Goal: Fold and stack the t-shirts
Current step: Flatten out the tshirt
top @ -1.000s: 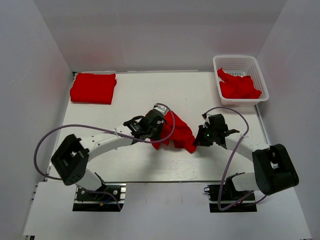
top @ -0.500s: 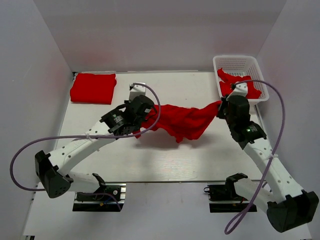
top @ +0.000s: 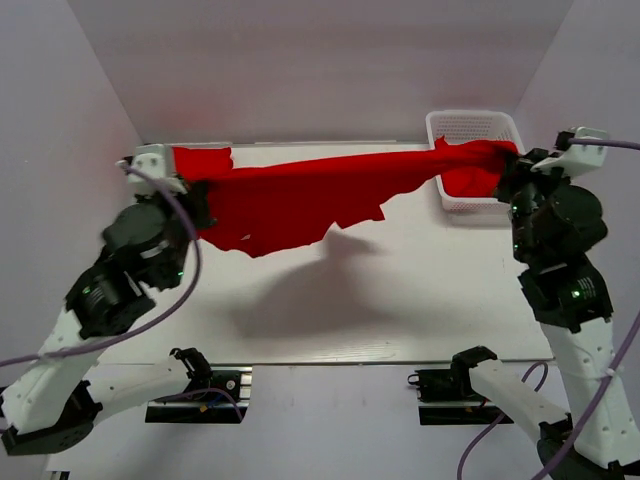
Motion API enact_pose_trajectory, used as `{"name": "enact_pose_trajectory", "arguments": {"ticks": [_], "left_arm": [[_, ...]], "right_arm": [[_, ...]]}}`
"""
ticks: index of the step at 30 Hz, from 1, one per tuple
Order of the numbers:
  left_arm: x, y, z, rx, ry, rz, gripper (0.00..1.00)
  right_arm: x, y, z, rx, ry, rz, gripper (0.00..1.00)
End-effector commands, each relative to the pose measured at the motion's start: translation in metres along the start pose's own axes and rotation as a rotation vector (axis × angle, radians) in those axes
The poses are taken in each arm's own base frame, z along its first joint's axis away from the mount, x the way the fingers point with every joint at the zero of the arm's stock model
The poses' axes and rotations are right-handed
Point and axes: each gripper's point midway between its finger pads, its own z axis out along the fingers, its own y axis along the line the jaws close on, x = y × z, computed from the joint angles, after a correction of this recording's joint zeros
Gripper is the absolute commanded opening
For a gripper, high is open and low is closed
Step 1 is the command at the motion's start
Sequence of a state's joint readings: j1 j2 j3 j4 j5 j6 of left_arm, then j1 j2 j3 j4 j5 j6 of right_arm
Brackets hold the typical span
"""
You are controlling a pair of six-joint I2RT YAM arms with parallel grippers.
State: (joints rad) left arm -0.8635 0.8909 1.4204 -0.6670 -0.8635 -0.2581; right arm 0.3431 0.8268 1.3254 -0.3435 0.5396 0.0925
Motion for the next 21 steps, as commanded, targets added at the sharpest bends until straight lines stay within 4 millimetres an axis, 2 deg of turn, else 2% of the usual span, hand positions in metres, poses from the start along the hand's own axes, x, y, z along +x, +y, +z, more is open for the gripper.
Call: {"name": "enact_pose_trajectory", "arguments": {"ticks": [1,3,4,6,7,8,10,11,12,13,14,15,16,17,18,20,21], "left_arm": [[-0.056,0.008,-0.023,0.089,-0.14,-0.022,0.0],[-0.076,0.004,-0.035,0.168,-0.186,-0.019,0.0],[-0.088,-0.009,-0.043,0.263,-0.224,-0.027,0.0],[-0.109,-0.017,-0.056,0.354,-0.276,-0.011,0.0],[-0.119,-0.029,-0.067,0.446,-0.307,-0.004,0.0],[-0.135,-0.028,-0.079,0.485,-0.345,-0.003,0.0],[-0.151,-0.04,-0.092,0.575,-0.383,0.002,0.0],[-0.156,-0.039,-0.096,0.585,-0.394,0.009,0.0],[-0.158,-0.041,-0.094,0.585,-0.394,0.009,0.0],[-0.165,-0.039,-0.095,0.575,-0.406,-0.002,0.0],[-0.16,-0.042,-0.087,0.551,-0.382,0.01,0.0],[-0.162,-0.036,-0.08,0.496,-0.378,0.0,0.0],[-0.159,-0.034,-0.073,0.459,-0.365,0.001,0.0],[-0.146,-0.04,-0.057,0.417,-0.322,0.011,0.0],[-0.136,-0.039,-0.044,0.359,-0.292,0.025,0.0],[-0.106,-0.046,-0.015,0.268,-0.225,0.072,0.0],[-0.089,-0.046,0.008,0.157,-0.186,0.085,0.0]], "right_arm": [[-0.058,-0.017,-0.02,0.039,-0.144,-0.009,0.0],[-0.079,-0.012,-0.032,-0.015,-0.192,0.01,0.0],[-0.096,-0.009,-0.041,-0.052,-0.229,0.024,0.0],[-0.112,-0.001,-0.053,-0.12,-0.274,0.038,0.0],[-0.129,-0.003,-0.064,-0.132,-0.315,0.054,0.0],[-0.133,0.006,-0.07,-0.195,-0.327,0.049,0.0],[-0.145,0.007,-0.085,-0.234,-0.355,0.052,0.0],[-0.145,0.014,-0.09,-0.286,-0.356,0.046,0.0],[-0.148,0.012,-0.099,-0.298,-0.37,0.053,0.0],[-0.145,0.013,-0.1,-0.307,-0.36,0.06,0.0],[-0.141,0.015,-0.099,-0.316,-0.352,0.062,0.0],[-0.143,0.012,-0.103,-0.311,-0.366,0.07,0.0],[-0.127,0.013,-0.096,-0.303,-0.33,0.069,0.0],[-0.12,0.013,-0.091,-0.292,-0.311,0.084,0.0],[-0.099,0.016,-0.078,-0.279,-0.259,0.072,0.0],[-0.076,0.022,-0.064,-0.273,-0.195,0.097,0.0],[-0.064,0.024,-0.057,-0.262,-0.164,0.098,0.0]]}}
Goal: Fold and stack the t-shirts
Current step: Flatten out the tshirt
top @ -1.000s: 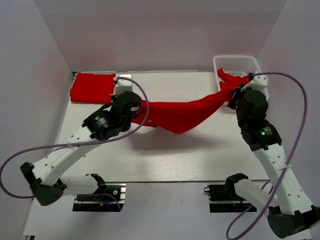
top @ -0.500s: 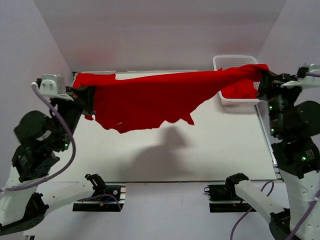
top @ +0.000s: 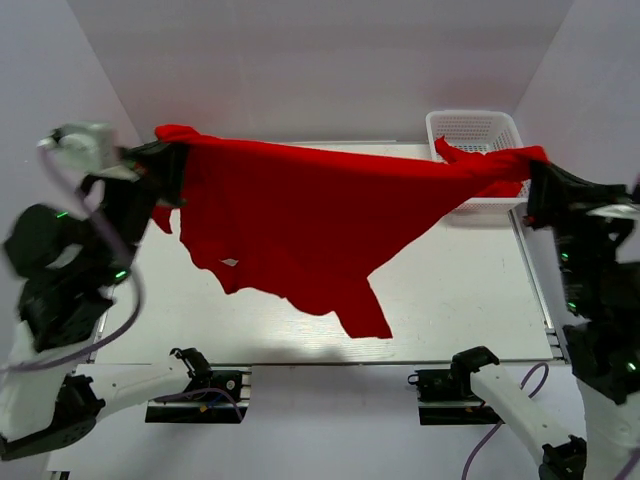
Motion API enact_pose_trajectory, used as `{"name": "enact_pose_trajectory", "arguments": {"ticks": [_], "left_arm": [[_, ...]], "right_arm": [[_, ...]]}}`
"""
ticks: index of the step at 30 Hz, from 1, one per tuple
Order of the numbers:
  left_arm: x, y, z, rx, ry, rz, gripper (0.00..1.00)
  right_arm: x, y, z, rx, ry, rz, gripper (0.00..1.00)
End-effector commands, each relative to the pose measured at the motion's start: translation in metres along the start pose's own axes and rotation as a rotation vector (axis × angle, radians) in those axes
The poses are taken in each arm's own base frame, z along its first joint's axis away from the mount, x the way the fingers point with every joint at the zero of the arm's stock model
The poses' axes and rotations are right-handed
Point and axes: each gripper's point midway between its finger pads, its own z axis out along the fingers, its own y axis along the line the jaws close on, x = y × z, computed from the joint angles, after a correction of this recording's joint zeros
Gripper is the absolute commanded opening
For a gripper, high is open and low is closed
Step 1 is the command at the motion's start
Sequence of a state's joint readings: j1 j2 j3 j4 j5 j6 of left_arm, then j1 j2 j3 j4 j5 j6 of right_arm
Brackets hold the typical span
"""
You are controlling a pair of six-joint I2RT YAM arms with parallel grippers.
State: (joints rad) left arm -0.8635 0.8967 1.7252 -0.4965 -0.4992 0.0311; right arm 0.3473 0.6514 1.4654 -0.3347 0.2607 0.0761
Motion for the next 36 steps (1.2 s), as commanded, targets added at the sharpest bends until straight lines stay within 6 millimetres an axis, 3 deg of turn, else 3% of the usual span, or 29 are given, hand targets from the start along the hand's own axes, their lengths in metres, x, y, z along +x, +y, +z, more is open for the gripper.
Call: {"name": "enact_pose_trajectory", "arguments": {"ticks": [1,2,3,4,5,6,7,8,9,10,11,12,13,14,15,16,18,21,22,23,25,26,28,29,30,32,33,35,36], "left_arm": [[0.098,0.016,0.049,-0.273,0.205,0.149,0.0],[0.113,0.022,0.055,-0.348,0.218,0.155,0.0],[0.131,0.02,0.063,-0.368,0.24,0.177,0.0],[0.174,0.023,0.072,-0.415,0.307,0.253,0.0],[0.193,0.028,0.077,-0.462,0.325,0.28,0.0],[0.241,0.035,0.09,-0.49,0.397,0.336,0.0],[0.243,0.047,0.089,-0.536,0.393,0.319,0.0],[0.291,0.049,0.102,-0.527,0.493,0.365,0.0],[0.319,0.061,0.109,-0.554,0.541,0.377,0.0],[0.34,0.073,0.117,-0.606,0.561,0.349,0.11],[0.364,0.101,0.123,-0.658,0.617,0.367,0.28],[0.406,0.112,0.142,-0.691,0.681,0.395,0.5],[0.429,0.123,0.137,-0.734,0.778,0.411,0.85],[0.446,0.137,0.141,-0.767,0.838,0.411,0.98],[0.431,0.136,0.171,-0.777,0.807,0.357,0.99],[0.476,0.146,0.161,-0.776,0.948,0.416,0.99],[0.475,0.151,0.181,-0.763,0.937,0.379,0.99],[0.483,0.154,0.186,-0.693,0.947,0.336,0.99],[0.486,0.145,0.19,-0.642,0.94,0.294,0.99],[0.493,0.15,0.179,-0.639,0.971,0.291,0.99],[0.488,0.142,0.165,-0.604,0.992,0.255,0.99],[0.476,0.14,0.162,-0.587,0.987,0.221,0.99],[0.479,0.14,0.135,-0.59,1.049,0.218,0.99],[0.462,0.133,0.13,-0.586,1.029,0.168,0.99],[0.472,0.132,0.109,-0.583,1.074,0.156,0.99],[0.475,0.118,0.089,-0.538,1.107,0.074,0.99],[0.477,0.113,0.066,-0.521,1.135,0.046,0.99],[0.484,0.094,0.048,-0.466,1.152,-0.048,0.99],[0.5,0.089,0.022,-0.456,1.209,-0.063,0.99]], "right_arm": [[0.093,-0.007,0.025,0.071,0.213,0.042,0.0],[0.118,-0.009,0.032,0.09,0.269,0.04,0.0],[0.169,-0.018,0.03,0.141,0.375,0.027,0.0],[0.19,-0.019,0.03,0.168,0.416,0.073,0.0],[0.229,-0.023,0.036,0.199,0.508,0.059,0.0],[0.276,-0.028,0.026,0.239,0.604,0.069,0.0],[0.309,-0.034,0.025,0.273,0.688,0.055,0.0],[0.35,-0.041,0.021,0.314,0.789,0.027,0.06],[0.385,-0.045,0.02,0.336,0.885,0.001,0.13],[0.402,-0.046,0.019,0.334,0.94,0.003,0.23],[0.417,-0.047,0.017,0.338,0.997,-0.007,0.55],[0.446,-0.05,0.023,0.364,1.102,-0.029,0.72],[0.453,-0.047,0.026,0.344,1.139,-0.017,0.9],[0.459,-0.048,0.024,0.344,1.185,-0.028,0.9],[0.462,-0.045,0.039,0.329,1.189,-0.036,0.9],[0.464,-0.036,0.041,0.287,1.198,-0.016,0.9],[0.458,-0.029,0.054,0.232,1.165,-0.005,0.9],[0.457,-0.015,0.054,0.114,1.167,-0.005,0.9],[0.457,-0.01,0.053,0.087,1.169,-0.006,0.9],[0.459,-0.001,0.049,0.023,1.185,0.015,0.9],[0.464,0.009,0.038,-0.071,1.214,0.012,0.9],[0.464,0.01,0.035,-0.102,1.215,-0.003,0.9],[0.466,0.011,0.027,-0.125,1.228,-0.01,0.9],[0.467,0.011,0.024,-0.13,1.233,-0.011,0.9],[0.464,0.012,0.02,-0.136,1.223,-0.011,0.9],[0.459,0.015,0.021,-0.151,1.193,-0.004,0.9],[0.462,0.016,0.011,-0.164,1.208,0.005,0.9],[0.458,0.026,0.008,-0.239,1.192,0.018,0.9],[0.459,0.036,0.001,-0.323,1.195,0.021,0.9]]}}
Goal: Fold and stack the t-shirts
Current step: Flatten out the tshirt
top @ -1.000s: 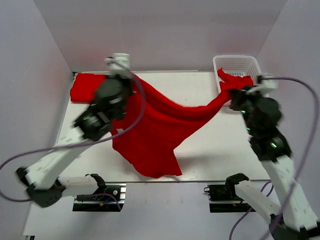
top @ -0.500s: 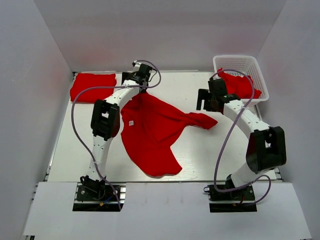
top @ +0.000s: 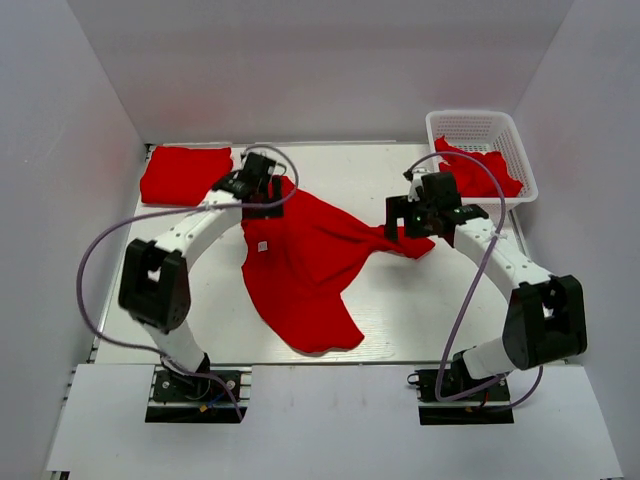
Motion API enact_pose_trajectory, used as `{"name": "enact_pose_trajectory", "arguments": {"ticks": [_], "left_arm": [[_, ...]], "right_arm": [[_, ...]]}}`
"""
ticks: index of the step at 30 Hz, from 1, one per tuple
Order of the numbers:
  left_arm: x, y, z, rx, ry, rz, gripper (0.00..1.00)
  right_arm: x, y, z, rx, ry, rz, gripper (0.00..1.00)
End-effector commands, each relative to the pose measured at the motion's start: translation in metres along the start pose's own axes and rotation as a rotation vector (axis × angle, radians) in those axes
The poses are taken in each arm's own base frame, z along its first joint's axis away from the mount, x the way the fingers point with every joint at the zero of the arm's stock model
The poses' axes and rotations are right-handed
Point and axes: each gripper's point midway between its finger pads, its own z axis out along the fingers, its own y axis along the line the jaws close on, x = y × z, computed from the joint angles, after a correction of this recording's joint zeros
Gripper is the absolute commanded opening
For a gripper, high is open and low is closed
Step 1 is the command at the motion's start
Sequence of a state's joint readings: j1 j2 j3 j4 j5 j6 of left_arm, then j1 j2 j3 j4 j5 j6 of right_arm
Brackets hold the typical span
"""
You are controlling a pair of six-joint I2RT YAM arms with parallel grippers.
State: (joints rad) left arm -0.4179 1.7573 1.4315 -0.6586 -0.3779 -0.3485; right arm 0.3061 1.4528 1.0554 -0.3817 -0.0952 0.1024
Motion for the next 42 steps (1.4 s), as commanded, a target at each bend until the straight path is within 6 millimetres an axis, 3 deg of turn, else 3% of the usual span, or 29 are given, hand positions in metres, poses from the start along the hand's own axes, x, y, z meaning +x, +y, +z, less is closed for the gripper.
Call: {"name": "enact_pose_trajectory", "arguments": {"ticks": [1,2,3,9,13,15,20,22,24,25,29,31,39,42], "left_arm": [[0.067,-0.019,-0.02,0.174,0.133,-0.086,0.99],[0.06,-0.023,-0.027,0.211,0.109,-0.097,0.99],[0.088,-0.021,-0.025,0.218,0.165,-0.107,0.99],[0.149,-0.028,-0.042,0.362,0.248,-0.142,0.99],[0.157,-0.035,-0.05,0.442,0.244,-0.135,0.99],[0.15,-0.033,-0.055,0.441,0.21,-0.14,0.99],[0.143,-0.025,-0.054,0.401,0.177,-0.132,0.99],[0.146,-0.022,-0.053,0.385,0.186,-0.129,0.99],[0.148,-0.021,-0.054,0.38,0.197,-0.127,0.99],[0.154,-0.019,-0.053,0.375,0.208,-0.125,0.99],[0.162,-0.016,-0.05,0.357,0.224,-0.13,0.99],[0.165,-0.015,-0.048,0.356,0.225,-0.13,0.99],[0.171,-0.019,-0.039,0.363,0.235,-0.129,0.99],[0.172,-0.02,-0.036,0.361,0.239,-0.128,0.99]], "right_arm": [[-0.009,0.037,-0.014,-0.198,-0.083,-0.171,0.9],[-0.007,0.048,-0.015,-0.238,-0.082,-0.195,0.9],[-0.005,0.051,-0.015,-0.249,-0.073,-0.208,0.9],[0.012,0.079,-0.004,-0.287,-0.009,-0.294,0.9],[0.024,0.115,0.009,-0.35,0.045,-0.364,0.9],[0.033,0.137,0.019,-0.386,0.077,-0.41,0.9],[0.042,0.168,0.041,-0.407,0.101,-0.452,0.9],[0.053,0.176,0.051,-0.397,0.132,-0.474,0.9],[0.047,0.183,0.055,-0.383,0.114,-0.493,0.9],[0.055,0.189,0.062,-0.386,0.136,-0.51,0.9],[0.05,0.187,0.077,-0.28,0.114,-0.523,0.9],[0.057,0.186,0.087,-0.253,0.127,-0.527,0.9],[0.074,0.19,0.098,-0.218,0.14,-0.551,0.89],[0.078,0.188,0.102,-0.198,0.144,-0.544,0.83]]}}
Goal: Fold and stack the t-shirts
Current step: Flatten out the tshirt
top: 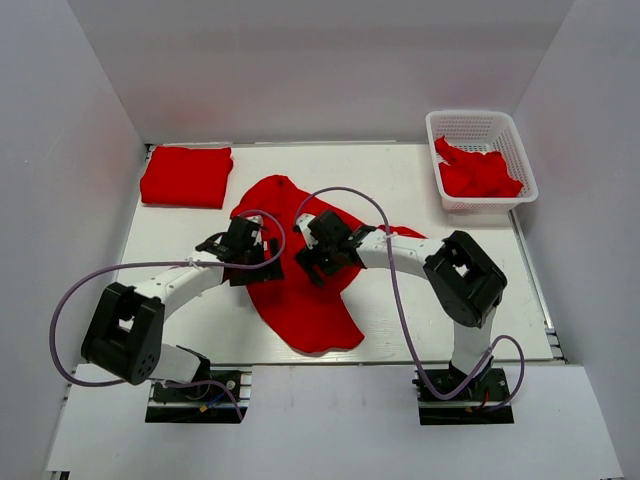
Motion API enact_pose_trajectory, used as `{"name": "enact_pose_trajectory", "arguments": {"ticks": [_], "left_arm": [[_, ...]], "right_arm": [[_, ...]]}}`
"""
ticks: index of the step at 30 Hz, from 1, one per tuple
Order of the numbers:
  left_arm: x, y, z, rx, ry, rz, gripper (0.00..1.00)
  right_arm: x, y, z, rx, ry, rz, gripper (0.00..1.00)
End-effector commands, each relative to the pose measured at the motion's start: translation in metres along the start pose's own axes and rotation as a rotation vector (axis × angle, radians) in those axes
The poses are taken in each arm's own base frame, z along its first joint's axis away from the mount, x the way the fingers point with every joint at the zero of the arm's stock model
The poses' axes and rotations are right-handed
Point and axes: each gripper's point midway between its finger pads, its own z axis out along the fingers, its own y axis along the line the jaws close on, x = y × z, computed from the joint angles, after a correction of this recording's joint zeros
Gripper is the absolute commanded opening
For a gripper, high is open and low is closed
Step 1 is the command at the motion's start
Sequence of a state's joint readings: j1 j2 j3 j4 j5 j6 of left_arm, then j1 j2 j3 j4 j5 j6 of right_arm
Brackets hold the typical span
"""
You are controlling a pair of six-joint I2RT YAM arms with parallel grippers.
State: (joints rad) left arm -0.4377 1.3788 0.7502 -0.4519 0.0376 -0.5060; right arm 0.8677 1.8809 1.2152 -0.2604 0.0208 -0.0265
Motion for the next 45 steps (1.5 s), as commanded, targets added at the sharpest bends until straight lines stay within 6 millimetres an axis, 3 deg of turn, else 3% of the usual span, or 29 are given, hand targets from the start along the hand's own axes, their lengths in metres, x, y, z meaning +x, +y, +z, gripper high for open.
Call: {"name": "enact_pose_trajectory", "arguments": {"ticks": [1,3,4,5,6,8,9,10,11,16,17,19,20,21,23,28,31,35,36,39,40,41,42,43,44,45], "left_arm": [[0.0,-0.001,0.008,0.001,0.0,-0.001,0.99],[0.002,0.002,0.011,-0.015,0.01,-0.011,0.99],[0.002,0.002,0.014,-0.015,0.01,-0.011,0.99],[0.004,0.005,0.017,-0.031,0.02,-0.011,0.99],[0.005,0.008,0.019,-0.047,0.024,-0.021,0.99],[0.008,0.012,0.023,-0.068,0.033,-0.021,0.98],[0.016,0.017,0.028,-0.084,0.06,-0.021,0.95],[0.02,0.021,0.032,-0.103,0.074,-0.03,0.8],[0.021,0.024,0.034,-0.122,0.076,-0.029,0.8],[0.037,0.036,0.04,-0.174,0.14,-0.037,0.55],[0.04,0.039,0.041,-0.192,0.152,-0.036,0.38],[0.044,0.043,0.042,-0.213,0.166,-0.043,0.23],[0.044,0.047,0.041,-0.238,0.161,-0.052,0.07],[0.042,0.049,0.04,-0.251,0.158,-0.051,0.0],[0.044,0.057,0.041,-0.298,0.169,-0.055,0.0],[0.048,0.061,0.039,-0.323,0.193,-0.052,0.0],[0.045,0.063,0.037,-0.334,0.187,-0.059,0.0],[0.035,0.069,0.035,-0.38,0.169,-0.059,0.0],[0.036,0.07,0.035,-0.388,0.183,-0.058,0.0],[0.022,0.072,0.037,-0.423,0.159,-0.038,0.0],[0.019,0.075,0.037,-0.442,0.157,-0.023,0.0],[0.009,0.073,0.038,-0.443,0.139,-0.011,0.0],[0.003,0.074,0.039,-0.462,0.122,-0.007,0.0],[0.003,0.078,0.041,-0.483,0.135,0.008,0.0],[-0.007,0.076,0.041,-0.491,0.119,0.022,0.0],[-0.012,0.076,0.042,-0.499,0.113,0.034,0.0]], "right_arm": [[-0.011,-0.004,0.003,0.051,-0.041,0.008,0.81],[-0.01,-0.005,0.004,0.059,-0.04,0.005,0.67],[-0.008,-0.006,0.006,0.066,-0.037,0.005,0.57],[-0.009,-0.005,0.006,0.067,-0.042,0.033,0.39],[-0.009,-0.006,0.006,0.072,-0.045,0.037,0.28],[-0.008,-0.007,0.005,0.075,-0.046,0.043,0.14],[-0.012,-0.008,0.004,0.08,-0.059,0.048,0.07],[-0.014,-0.006,0.0,0.073,-0.066,0.05,0.0],[-0.015,-0.006,-0.002,0.073,-0.07,0.05,0.0],[-0.03,-0.006,-0.017,0.066,-0.13,0.096,0.0],[-0.032,-0.009,-0.02,0.084,-0.142,0.106,0.0],[-0.044,-0.014,-0.033,0.11,-0.187,0.133,0.0],[-0.048,-0.02,-0.036,0.14,-0.202,0.146,0.0],[-0.051,-0.022,-0.043,0.154,-0.215,0.167,0.0],[-0.066,-0.033,-0.062,0.199,-0.275,0.191,0.0],[-0.079,-0.066,-0.079,0.298,-0.321,0.247,0.0],[-0.088,-0.1,-0.093,0.402,-0.35,0.281,0.0],[-0.092,-0.155,-0.101,0.53,-0.35,0.314,0.0],[-0.105,-0.174,-0.114,0.571,-0.38,0.323,0.0],[-0.108,-0.212,-0.105,0.624,-0.356,0.323,0.0],[-0.115,-0.235,-0.115,0.655,-0.375,0.343,0.0],[-0.116,-0.242,-0.113,0.657,-0.374,0.341,0.0],[-0.12,-0.253,-0.1,0.661,-0.349,0.305,0.0],[-0.126,-0.277,-0.111,0.691,-0.374,0.324,0.0],[-0.139,-0.288,-0.117,0.7,-0.397,0.309,0.0],[-0.132,-0.302,-0.104,0.7,-0.365,0.296,0.0]]}}
